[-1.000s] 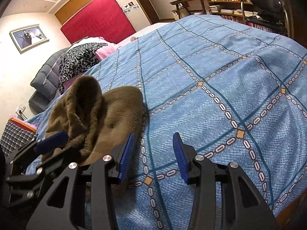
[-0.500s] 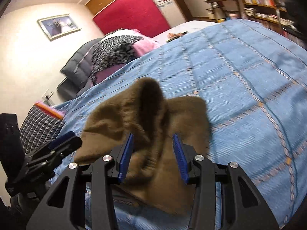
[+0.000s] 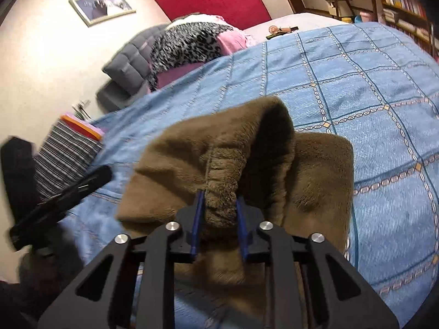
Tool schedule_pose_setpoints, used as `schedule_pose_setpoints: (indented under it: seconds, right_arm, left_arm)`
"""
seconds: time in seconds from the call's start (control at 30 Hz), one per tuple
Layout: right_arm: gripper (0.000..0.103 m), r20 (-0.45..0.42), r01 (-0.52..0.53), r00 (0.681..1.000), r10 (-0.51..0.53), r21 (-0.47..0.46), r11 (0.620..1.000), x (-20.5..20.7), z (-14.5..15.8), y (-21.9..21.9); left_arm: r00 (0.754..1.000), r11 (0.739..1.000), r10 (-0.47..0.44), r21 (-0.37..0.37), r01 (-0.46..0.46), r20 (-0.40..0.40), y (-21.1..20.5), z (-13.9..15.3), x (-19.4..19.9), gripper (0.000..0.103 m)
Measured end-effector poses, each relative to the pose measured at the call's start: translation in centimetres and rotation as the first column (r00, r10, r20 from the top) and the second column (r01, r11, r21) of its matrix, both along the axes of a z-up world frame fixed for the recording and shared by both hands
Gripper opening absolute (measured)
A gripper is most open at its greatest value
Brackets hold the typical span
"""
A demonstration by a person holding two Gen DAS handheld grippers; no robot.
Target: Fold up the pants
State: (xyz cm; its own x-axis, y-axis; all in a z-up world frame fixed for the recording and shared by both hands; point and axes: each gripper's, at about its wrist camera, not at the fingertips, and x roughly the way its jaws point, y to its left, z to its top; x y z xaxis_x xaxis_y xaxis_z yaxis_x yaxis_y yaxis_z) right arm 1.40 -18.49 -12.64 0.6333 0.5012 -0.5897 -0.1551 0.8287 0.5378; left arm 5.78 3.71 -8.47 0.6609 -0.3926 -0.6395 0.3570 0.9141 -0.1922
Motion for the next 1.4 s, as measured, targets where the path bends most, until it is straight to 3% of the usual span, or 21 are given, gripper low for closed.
schedule_pose_setpoints:
  seconds: [0.13,0.37,0.47,0.5,0.53,0.67,0.97,1.1,1.3,1.37,1.4]
  right_arm:
    - [0.015,-0.020,-0.014,1.000,0.016,0.106,0.994,-2.1,1.1,-0.7]
    - [0.016,-0.093,0.024,0.995,-0.022,0.024,0.999,-3.0,-1.3,-0.2]
    - [0.037,-0.083,0.068,0.994,-0.064,0.049,0.996,-3.2,-1.4,-1.3]
    - [0.062,-0.079,0.091,0.993,-0.087,0.043,0.995,-3.2,-1.4,-1.6]
    - [0.076,-0.066,0.133,0.989,-0.130,0.042,0.990,-3.3,-1.2,-2.3]
    - [0.077,-0.061,0.184,0.982,-0.180,0.052,0.982,-2.1,-1.5,-3.7]
    - [0.077,-0.189,0.140,0.975,-0.119,0.104,0.985,3.0,-5.7,-3.0]
    - [0.078,-0.193,0.122,0.977,-0.089,0.168,0.978,3.1,-5.4,-2.5]
    - [0.078,-0.200,0.088,0.978,-0.060,0.131,0.987,3.6,-5.4,-1.1]
    - [0.073,-0.196,0.098,0.978,-0.072,0.124,0.987,3.9,-5.5,-1.0]
    - [0.056,-0.194,0.100,0.978,-0.076,0.120,0.988,3.9,-5.5,-1.0]
  left_arm:
    - [1.000,1.000,-0.018,-0.013,0.019,0.016,-0.1,0.3,1.3,0.070]
    - [0.976,0.976,-0.206,0.052,0.210,-0.065,-5.1,-3.7,0.8,0.072]
    - [0.961,0.953,-0.267,0.133,0.274,-0.067,-7.4,-6.0,-1.9,0.072]
    - [0.962,0.950,-0.267,0.155,0.271,-0.051,-7.7,-6.4,-2.5,0.072]
    - [0.964,0.949,-0.264,0.166,0.266,-0.039,-7.9,-6.7,-3.1,0.072]
    - [0.969,0.960,-0.243,0.127,0.248,-0.050,-7.2,-7.2,-3.8,0.072]
    - [0.970,0.962,-0.240,0.127,0.242,-0.029,-7.0,-7.1,-4.7,0.072]
    - [0.971,0.963,-0.238,0.123,0.239,-0.023,-7.0,-7.1,-4.7,0.072]
    - [0.973,0.967,-0.229,0.114,0.230,-0.017,-7.0,-7.1,-4.8,0.072]
    - [0.973,0.966,-0.228,0.117,0.228,-0.014,-7.1,-7.0,-4.7,0.072]
    - [0.974,0.966,-0.228,0.120,0.227,-0.012,-7.1,-7.0,-4.7,0.072]
